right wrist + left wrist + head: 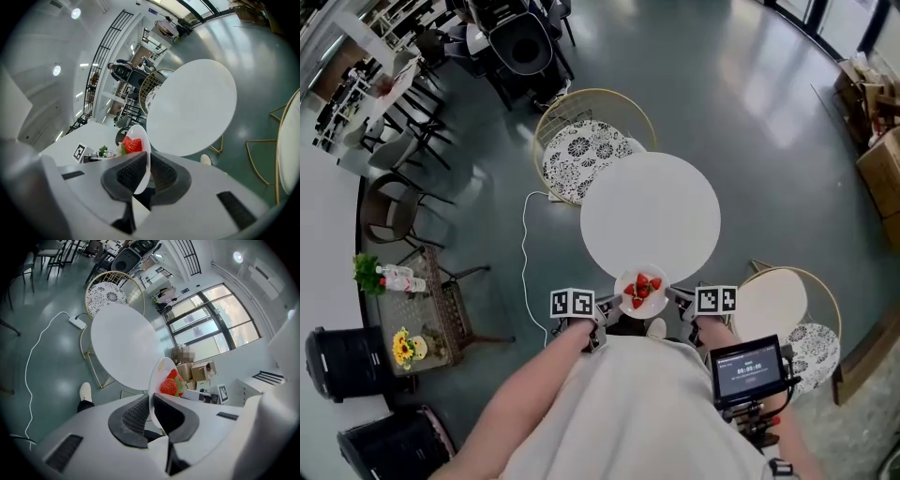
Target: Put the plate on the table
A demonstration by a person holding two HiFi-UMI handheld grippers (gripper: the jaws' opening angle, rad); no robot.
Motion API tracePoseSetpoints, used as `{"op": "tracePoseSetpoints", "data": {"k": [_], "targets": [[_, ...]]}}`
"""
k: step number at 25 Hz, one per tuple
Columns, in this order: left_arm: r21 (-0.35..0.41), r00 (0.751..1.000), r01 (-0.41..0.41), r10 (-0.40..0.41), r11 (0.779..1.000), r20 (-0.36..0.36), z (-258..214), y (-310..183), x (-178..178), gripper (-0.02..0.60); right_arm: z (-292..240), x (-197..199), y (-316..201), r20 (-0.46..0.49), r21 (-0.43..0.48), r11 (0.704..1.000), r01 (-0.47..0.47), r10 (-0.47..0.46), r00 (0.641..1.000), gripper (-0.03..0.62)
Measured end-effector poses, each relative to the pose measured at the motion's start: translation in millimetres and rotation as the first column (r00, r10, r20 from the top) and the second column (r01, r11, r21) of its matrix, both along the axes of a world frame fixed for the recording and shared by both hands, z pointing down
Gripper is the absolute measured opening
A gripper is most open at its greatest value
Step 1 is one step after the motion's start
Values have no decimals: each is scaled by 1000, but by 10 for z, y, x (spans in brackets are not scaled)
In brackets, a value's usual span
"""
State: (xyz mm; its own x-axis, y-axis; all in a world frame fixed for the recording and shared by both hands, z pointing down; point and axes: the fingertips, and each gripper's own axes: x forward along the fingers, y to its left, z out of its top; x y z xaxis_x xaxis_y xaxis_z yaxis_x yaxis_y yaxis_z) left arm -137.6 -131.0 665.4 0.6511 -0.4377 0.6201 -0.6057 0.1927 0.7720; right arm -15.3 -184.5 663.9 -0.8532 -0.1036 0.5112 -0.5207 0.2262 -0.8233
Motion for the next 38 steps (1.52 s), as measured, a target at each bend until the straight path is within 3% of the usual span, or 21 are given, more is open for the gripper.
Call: {"op": "tracePoseSetpoints", "data": {"k": [13,27,38], "targets": [[-1,986,-154,153,988,-61,160,-937,-73,25,99,-10,-716,-113,-6,991,-131,129,985,25],[-31,968,-242,239,970,-81,296,-1122,-196,25,217,-114,-801,-168,-16,983,-181,176,970,25],[-51,958,-285,285,957,-20,443,-1306,-56,25,440,28,-951,-206,-57,981,-185,169,964,26]]}}
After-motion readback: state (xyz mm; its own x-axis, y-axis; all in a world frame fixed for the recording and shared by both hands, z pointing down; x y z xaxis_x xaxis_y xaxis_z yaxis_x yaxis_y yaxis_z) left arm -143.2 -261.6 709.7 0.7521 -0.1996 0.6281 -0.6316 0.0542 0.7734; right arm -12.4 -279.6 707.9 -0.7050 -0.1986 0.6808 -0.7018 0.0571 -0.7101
